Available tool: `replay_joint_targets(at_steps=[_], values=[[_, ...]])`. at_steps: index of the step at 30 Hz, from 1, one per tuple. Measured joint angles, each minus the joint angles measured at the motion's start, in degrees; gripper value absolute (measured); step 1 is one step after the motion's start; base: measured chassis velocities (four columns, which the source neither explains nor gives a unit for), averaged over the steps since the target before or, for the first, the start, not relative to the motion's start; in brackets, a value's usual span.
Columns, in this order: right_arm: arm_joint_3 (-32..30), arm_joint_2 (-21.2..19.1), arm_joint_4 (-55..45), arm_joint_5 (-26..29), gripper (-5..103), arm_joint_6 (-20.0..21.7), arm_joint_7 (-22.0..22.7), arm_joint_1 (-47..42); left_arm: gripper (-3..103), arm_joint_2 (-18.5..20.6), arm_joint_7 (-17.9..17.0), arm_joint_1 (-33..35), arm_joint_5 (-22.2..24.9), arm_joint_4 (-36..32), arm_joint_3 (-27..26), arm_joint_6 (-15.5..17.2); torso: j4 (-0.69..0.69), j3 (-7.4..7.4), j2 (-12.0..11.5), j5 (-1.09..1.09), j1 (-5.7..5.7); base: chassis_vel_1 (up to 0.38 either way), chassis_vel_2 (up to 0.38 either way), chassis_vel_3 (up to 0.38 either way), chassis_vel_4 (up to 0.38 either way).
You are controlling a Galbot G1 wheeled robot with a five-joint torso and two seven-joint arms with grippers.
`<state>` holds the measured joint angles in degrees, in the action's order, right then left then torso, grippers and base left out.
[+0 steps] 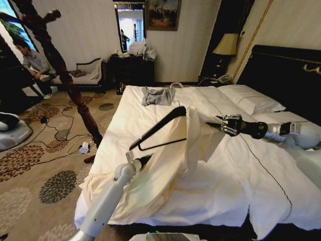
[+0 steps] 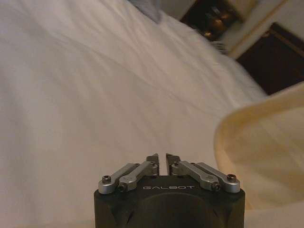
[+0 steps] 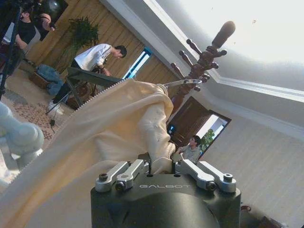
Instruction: Pick up the clothes from the bed and hang them on the clothes hanger.
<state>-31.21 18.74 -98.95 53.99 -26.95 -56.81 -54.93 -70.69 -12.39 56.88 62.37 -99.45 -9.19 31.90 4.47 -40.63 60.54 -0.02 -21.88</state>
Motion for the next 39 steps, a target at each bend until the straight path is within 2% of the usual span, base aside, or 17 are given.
replay_joint_targets(at_steps=[4, 5, 8, 10, 11, 14, 16, 19, 21, 23, 25, 29, 32, 34, 35, 38, 39], values=[[-0.07, 0.76, 0.0, -0.05, 18, -0.01, 0.02, -0.32, 32, 3.87, -4.22, 4.14, 1.51, -9.44, -1.37, 3.97, -0.04, 0.0, 0.0, 0.0, 0.01, 0.0, 0.0, 0.0, 0.0], [-0.07, 0.76, 0.0, -0.05, 18, -0.01, 0.02, -0.32, 32, 3.87, -4.22, 4.14, 1.51, -9.44, -1.37, 3.97, -0.04, 0.0, 0.0, 0.0, 0.01, 0.0, 0.0, 0.0, 0.0], [0.08, 0.94, 0.11, -0.26, 18, -0.01, 0.0, -0.21, 43, 5.72, -6.24, 5.98, 0.49, -13.74, 0.57, 6.52, -0.01, 0.01, 0.0, 0.02, 0.0, 0.0, 0.0, 0.0, 0.0], [0.2, 0.94, 0.08, -0.33, 18, -0.01, -0.01, -0.03, 54, 6.36, -7.85, 6.78, -0.79, -14.78, 1.69, 7.67, 0.0, 0.01, 0.0, 0.02, 0.0, 0.0, 0.0, 0.0, 0.0], [0.2, 0.94, 0.08, -0.33, 18, -0.01, -0.01, -0.03, 54, 6.36, -7.85, 6.78, -0.79, -14.78, 1.69, 7.67, 0.0, 0.01, 0.0, 0.02, 0.0, 0.0, 0.0, 0.0, 0.0], [0.05, 0.77, -0.12, -0.36, 18, -0.01, -0.02, -0.13, 70, 6.43, -9.98, 8.18, -1.28, -14.93, 2.09, 9.23, -0.03, 0.01, 0.0, 0.02, 0.0, 0.0, 0.0, 0.0, 0.0], [-0.1, 0.69, -0.13, -0.37, 18, -0.04, -0.04, -0.26, 70, 6.37, -10.23, 8.55, -1.43, -14.72, 2.09, 9.39, -0.03, 0.01, 0.01, 0.01, 0.01, 0.0, 0.0, 0.0, 0.0], [-0.4, 0.53, -0.13, -0.45, 18, -0.16, -0.1, -0.48, 85, 6.25, -10.53, 9.24, -0.44, -14.39, 2.05, 9.65, -0.01, 0.0, 0.0, 0.02, 0.0, 0.0, 0.0, 0.0, 0.0], [-0.41, 0.49, -0.11, -0.48, 18, -0.17, -0.1, -0.48, 82, 6.3, -10.6, 9.37, 0.44, -14.63, 1.99, 9.76, -0.01, 0.0, 0.0, 0.01, 0.0, 0.0, 0.0, 0.0, 0.0], [-0.42, 0.47, -0.09, -0.62, 18, -0.18, -0.08, -0.48, 75, 6.65, -10.6, 9.74, 2.35, -15.71, 1.8, 10.02, -0.01, 0.0, 0.0, 0.01, 0.0, 0.0, 0.0, 0.0, 0.0], [-0.42, 0.48, -0.08, -0.71, 18, -0.17, -0.03, -0.47, 75, 6.81, -10.59, 9.93, 3.01, -16.26, 1.71, 10.11, -0.01, 0.0, 0.0, 0.02, 0.0, 0.0, 0.0, 0.0, 0.0], [-0.34, 0.81, -0.06, -1.11, 18, -0.19, 0.18, -0.47, 53, 7.18, -10.24, 10.83, 4.22, -17.35, 1.35, 10.32, -0.02, 0.0, 0.0, 0.02, 0.0, 0.0, 0.0, 0.0, 0.0], [-0.32, 0.94, 0.02, -1.24, 18, -0.25, 0.24, -0.48, 47, 6.92, -10.02, 10.98, 4.18, -17.26, 1.31, 10.23, -0.02, 0.0, 0.0, 0.02, 0.0, 0.0, 0.0, 0.0, 0.0], [-0.32, 0.97, 0.06, -1.33, 18, -0.33, 0.26, -0.54, 36, 6.49, -9.81, 10.95, 3.85, -16.71, 1.31, 9.72, -0.01, 0.0, 0.0, 0.02, 0.0, 0.0, 0.0, 0.0, 0.0], [-0.32, 0.97, 0.06, -1.33, 18, -0.33, 0.26, -0.54, 36, 6.49, -9.81, 10.95, 3.85, -16.71, 1.31, 9.72, -0.01, 0.0, 0.0, 0.02, 0.0, 0.0, 0.0, 0.0, 0.0], [-0.52, 0.92, 0.05, -1.37, 18, -0.43, 0.37, -0.71, 20, 5.87, -9.42, 10.65, 3.67, -15.97, 1.26, 8.88, -0.01, 0.0, 0.0, 0.02, -0.01, 0.0, 0.0, 0.0, 0.0], [-0.63, 0.89, 0.04, -1.38, 18, -0.46, 0.4, -0.78, 20, 5.75, -9.31, 10.59, 3.69, -15.85, 1.22, 8.75, -0.02, 0.0, 0.0, 0.02, -0.01, 0.0, 0.0, 0.0, 0.0]])
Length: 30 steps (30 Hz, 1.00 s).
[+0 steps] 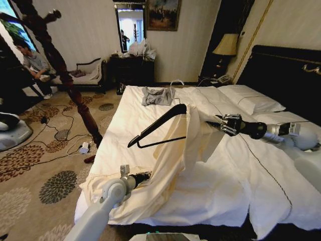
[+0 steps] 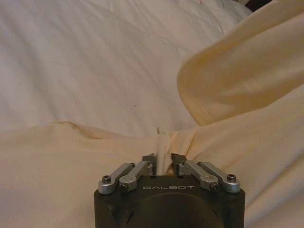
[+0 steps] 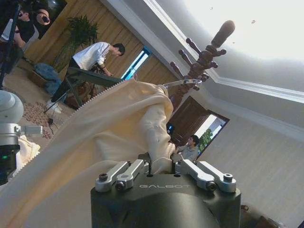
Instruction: Pick up the clothes from the bed and hang them on the clothes hanger.
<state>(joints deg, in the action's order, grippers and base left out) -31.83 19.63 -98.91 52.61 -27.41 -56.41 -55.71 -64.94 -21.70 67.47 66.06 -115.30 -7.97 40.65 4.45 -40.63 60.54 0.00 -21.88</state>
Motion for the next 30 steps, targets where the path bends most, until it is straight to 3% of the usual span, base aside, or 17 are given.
replay_joint_targets(at_steps=[1, 5, 12, 18, 22, 23, 26, 30], values=[[0.0, 0.0, 0.0, 0.0, 18, 0.0, 0.0, 0.0, 20, 0.0, 0.0, 0.0, 0.0, 0.0, 0.0, 0.0, 0.0, 0.0, 0.0, 0.0, 0.0, 0.0, 0.0, 0.0, 0.0], [-0.47, -0.35, -0.07, 0.0, 18, -0.11, 0.21, -0.22, 2, -0.75, 1.55, -0.26, -0.47, 0.45, -0.19, -1.11, 0.01, 0.0, 0.0, 0.0, 0.0, 0.0, 0.0, 0.0, 0.0], [-0.53, -0.44, -0.08, 0.0, 18, -0.14, 0.83, -0.22, 0, -1.02, 4.26, -0.81, -1.69, -0.53, -2.27, -3.66, 0.0, 0.0, 0.0, 0.0, 0.0, 0.0, 0.0, 0.0, 0.0], [-0.26, -0.33, -0.06, -0.21, 18, 0.34, 3.8, -0.26, 0, 0.35, 5.33, -4.59, 1.01, -2.41, -8.55, -5.21, 0.01, 0.0, 0.0, 0.0, 0.0, 0.0, 0.0, 0.0, 0.0], [0.4, -0.48, -0.85, -2.1, 18, 7.14, 13.15, -0.9, 0, 4.82, 5.82, -10.02, 7.58, -3.6, -17.76, -5.33, 0.0, 0.0, 0.0, -0.02, 0.0, 0.0, 0.0, 0.0, 0.0], [0.4, -0.48, -0.85, -2.1, 18, 7.14, 13.15, -0.9, 0, 4.82, 5.82, -10.02, 7.58, -3.6, -17.76, -5.33, 0.0, 0.0, 0.0, -0.02, 0.0, 0.0, 0.0, 0.0, 0.0], [1.1, 0.37, -0.67, -4.29, 18, 8.71, 14.86, -0.98, 0, 7.57, 7.03, -12.5, 10.76, -4.17, -24.59, -5.43, 0.01, -0.01, -0.01, 0.0, -0.01, 0.0, 0.0, 0.0, 0.0], [1.39, 1.3, -0.69, -4.67, 18, 8.43, 14.56, -1.12, 0, 9.05, 7.87, -9.83, 11.4, -8.44, -27.78, -5.52, 0.0, 0.0, -0.01, 0.0, -0.01, 0.0, 0.0, 0.0, 0.0]])
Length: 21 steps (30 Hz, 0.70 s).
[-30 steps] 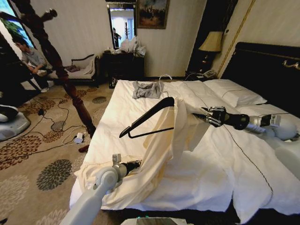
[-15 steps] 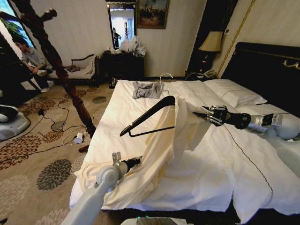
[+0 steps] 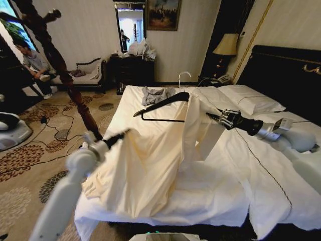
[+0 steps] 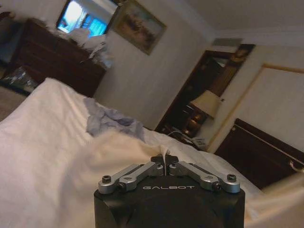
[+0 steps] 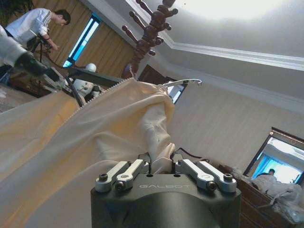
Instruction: Pick up the clothes from the bed and hang them on the clothes hanger.
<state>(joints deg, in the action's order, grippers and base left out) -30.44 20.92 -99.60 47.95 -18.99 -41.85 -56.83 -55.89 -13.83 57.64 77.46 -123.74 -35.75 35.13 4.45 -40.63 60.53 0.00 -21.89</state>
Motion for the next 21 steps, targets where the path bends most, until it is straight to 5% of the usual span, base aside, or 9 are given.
replay_joint_targets(at_steps=[4, 7, 9, 12, 14, 21], values=[[0.11, 0.91, 0.15, -0.17, 18, -1.01, -1.02, -0.29, 0, 0.37, 0.4, 9.92, -8.5, -7.52, 3.96, 0.32, 0.02, 0.01, 0.0, -0.01, 0.01, 0.0, 0.0, 0.0, 0.0], [0.72, 2.2, 0.2, -0.72, 18, -1.46, -1.68, -0.57, 0, -1.0, -1.96, 21.33, -20.68, -8.86, 12.28, 1.56, -0.03, 0.01, 0.0, 0.0, 0.03, 0.0, 0.0, 0.0, 0.0], [0.85, 2.59, 0.16, -0.93, 18, -1.54, -1.89, -0.67, -2, -1.46, -3.52, 22.9, -21.86, -8.41, 14.74, 2.22, -0.04, 0.01, 0.01, -0.01, 0.02, 0.0, 0.0, 0.0, 0.0], [1.18, 3.76, -0.01, -1.64, 18, -1.83, -2.51, -1.15, 14, -2.47, -9.48, 24.33, -19.74, -7.51, 20.7, 4.91, 0.02, 0.01, 0.01, 0.0, 0.02, 0.0, 0.0, 0.0, 0.0], [1.22, 4.16, -0.01, -1.92, 18, -1.95, -2.74, -1.34, 14, -2.59, -11.33, 24.32, -17.17, -7.82, 21.71, 6.0, 0.03, 0.01, 0.0, 0.0, 0.02, 0.0, 0.0, 0.0, 0.0], [0.48, 5.07, 0.08, -2.38, 18, -2.78, -3.71, -2.29, 41, -0.84, -13.46, 24.26, -2.17, -13.96, 17.77, 6.99, 0.0, 0.01, 0.01, 0.01, 0.02, 0.0, 0.0, 0.0, 0.0]])
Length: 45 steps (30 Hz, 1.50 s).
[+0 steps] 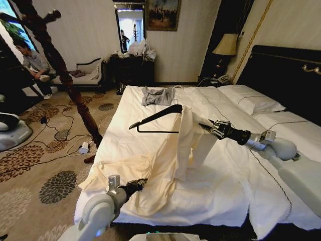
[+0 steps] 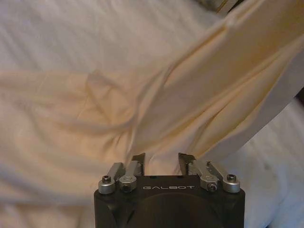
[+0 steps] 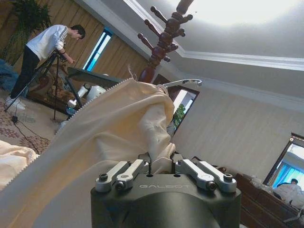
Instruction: Pick up the clothes from the bed and hang them on the clothes hanger.
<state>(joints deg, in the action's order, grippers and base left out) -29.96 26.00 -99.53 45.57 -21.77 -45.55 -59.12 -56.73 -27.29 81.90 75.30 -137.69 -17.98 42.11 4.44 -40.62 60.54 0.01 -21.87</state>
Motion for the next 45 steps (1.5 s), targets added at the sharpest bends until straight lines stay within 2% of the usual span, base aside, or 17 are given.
replay_joint_targets(at_steps=[1, 2, 6, 7, 8, 11, 12, 14, 17, 29, 30, 33, 36, 38, 41, 42, 45], values=[[-0.11, 0.0, 0.05, 0.0, 18, -0.09, -0.13, -0.04, 46, 0.08, 0.55, -0.9, 0.95, -0.16, -1.2, 0.02, 0.01, 0.0, 0.0, 0.0, 0.0, 0.0, 0.0, 0.0, 0.0], [-0.11, 0.0, 0.05, 0.0, 18, -0.09, -0.13, -0.04, 46, 0.08, 0.55, -0.9, 0.95, -0.16, -1.2, 0.02, 0.01, 0.0, 0.0, 0.0, 0.0, 0.0, 0.0, 0.0, 0.0], [-0.19, -0.28, 0.02, 0.15, 18, -0.17, -0.21, 0.15, 68, -2.48, 0.94, -6.31, 0.77, 3.62, -3.96, 0.02, 0.01, -0.01, 0.0, -0.01, -0.02, 0.0, 0.0, 0.0, 0.0], [-0.19, -0.28, 0.02, 0.15, 18, -0.17, -0.21, 0.15, 68, -2.48, 0.94, -6.31, 0.77, 3.62, -3.96, 0.02, 0.01, -0.01, 0.0, -0.01, -0.02, 0.0, 0.0, 0.0, 0.0], [-0.19, -0.41, -0.05, 0.23, 18, -0.17, -0.18, 0.16, 68, -3.39, 1.0, -7.57, -0.49, 5.47, -4.1, 0.05, 0.0, -0.01, 0.0, -0.01, -0.02, 0.0, 0.0, 0.0, 0.0], [-0.19, -0.91, -0.18, 0.48, 18, -0.17, -0.21, 0.2, 84, -6.52, 1.05, -11.5, -3.44, 12.91, -3.82, -0.6, 0.02, -0.01, 0.0, -0.02, -0.02, 0.0, 0.0, 0.0, 0.0], [-0.19, -0.91, -0.18, 0.48, 18, -0.17, -0.21, 0.2, 84, -6.52, 1.05, -11.5, -3.44, 12.91, -3.82, -0.6, 0.02, -0.01, 0.0, -0.02, -0.02, 0.0, 0.0, 0.0, 0.0], [-0.17, -1.4, -0.24, 1.29, 18, -0.2, -1.22, 0.26, 94, -8.32, 1.21, -12.86, -4.12, 16.26, -3.13, -1.01, 0.01, -0.02, 0.0, -0.01, -0.03, 0.0, 0.0, 0.0, 0.0], [-0.05, -2.52, -0.55, 1.95, 18, -0.64, -2.88, 0.26, 99, -10.7, 2.21, -13.78, -5.26, 19.32, -2.19, -1.37, 0.01, -0.01, 0.0, -0.01, -0.02, 0.0, 0.0, 0.0, 0.0], [0.22, -3.1, -1.87, 2.24, 18, -0.68, -3.04, 0.43, 100, -16.34, 3.99, -17.1, -7.23, 24.73, -1.21, -2.99, 0.01, -0.01, 0.0, 0.0, -0.01, 0.0, 0.0, 0.0, 0.0], [0.24, -3.09, -2.0, 2.31, 18, -0.62, -2.93, 0.62, 103, -16.97, 4.16, -17.4, -7.54, 25.64, -1.0, -3.11, 0.01, -0.01, 0.0, 0.0, -0.01, 0.0, 0.0, 0.0, 0.0], [0.25, -3.12, -2.14, 2.5, 18, -0.54, -2.75, 0.88, 96, -18.04, 4.7, -17.78, -8.32, 27.12, -0.67, -3.46, 0.01, -0.02, -0.01, 0.0, -0.02, 0.0, 0.0, 0.0, 0.0], [0.16, -3.6, -2.59, 2.87, 18, -0.49, -2.68, 0.9, 81, -20.28, 5.67, -18.15, -10.13, 29.19, -0.28, -4.05, 0.01, -0.01, 0.0, -0.01, -0.01, 0.0, 0.0, 0.0, 0.0], [0.07, -3.75, -2.73, 2.99, 18, -0.49, -2.68, 0.89, 81, -20.89, 5.83, -18.17, -10.59, 29.65, -0.23, -4.19, 0.02, -0.01, 0.0, -0.01, -0.02, 0.0, 0.0, 0.0, 0.0], [-0.12, -4.13, -3.02, 3.24, 18, -0.47, -2.59, 0.88, 64, -21.62, 6.23, -18.03, -11.11, 30.38, -0.17, -4.41, 0.01, -0.01, 0.0, 0.0, -0.01, 0.0, 0.0, 0.0, 0.0], [-0.12, -4.13, -3.02, 3.24, 18, -0.47, -2.59, 0.88, 64, -21.62, 6.23, -18.03, -11.11, 30.38, -0.17, -4.41, 0.01, -0.01, 0.0, 0.0, -0.01, 0.0, 0.0, 0.0, 0.0], [-0.23, -4.3, -3.03, 3.39, 18, -0.46, -2.43, 0.89, 48, -20.89, 7.01, -17.63, -11.44, 30.46, -0.28, -4.77, 0.01, -0.01, 0.0, -0.01, -0.01, 0.0, 0.0, 0.0, 0.0]])
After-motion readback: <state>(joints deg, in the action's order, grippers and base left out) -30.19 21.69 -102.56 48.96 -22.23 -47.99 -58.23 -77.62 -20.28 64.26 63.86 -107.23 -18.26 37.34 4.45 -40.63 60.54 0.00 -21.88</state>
